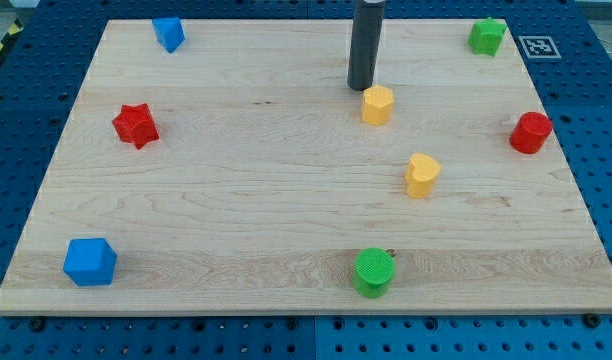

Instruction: Push the yellow hexagon into the yellow heart

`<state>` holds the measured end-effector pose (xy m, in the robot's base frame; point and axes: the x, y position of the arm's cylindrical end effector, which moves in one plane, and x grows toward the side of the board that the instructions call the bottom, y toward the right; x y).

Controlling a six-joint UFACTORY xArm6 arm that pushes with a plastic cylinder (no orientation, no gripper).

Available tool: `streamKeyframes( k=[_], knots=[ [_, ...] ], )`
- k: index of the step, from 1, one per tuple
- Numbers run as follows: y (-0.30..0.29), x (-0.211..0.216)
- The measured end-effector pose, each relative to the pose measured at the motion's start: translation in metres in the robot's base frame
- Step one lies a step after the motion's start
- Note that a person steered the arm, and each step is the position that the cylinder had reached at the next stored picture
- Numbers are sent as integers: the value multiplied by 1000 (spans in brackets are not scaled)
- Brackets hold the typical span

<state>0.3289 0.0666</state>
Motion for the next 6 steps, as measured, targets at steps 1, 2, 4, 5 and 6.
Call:
streamKeyframes(
  k=[1, 2, 4, 5, 6],
  knots=[
    [7, 1],
    [17, 2],
    [18, 17],
    [23, 28],
    [19, 27]
  ],
)
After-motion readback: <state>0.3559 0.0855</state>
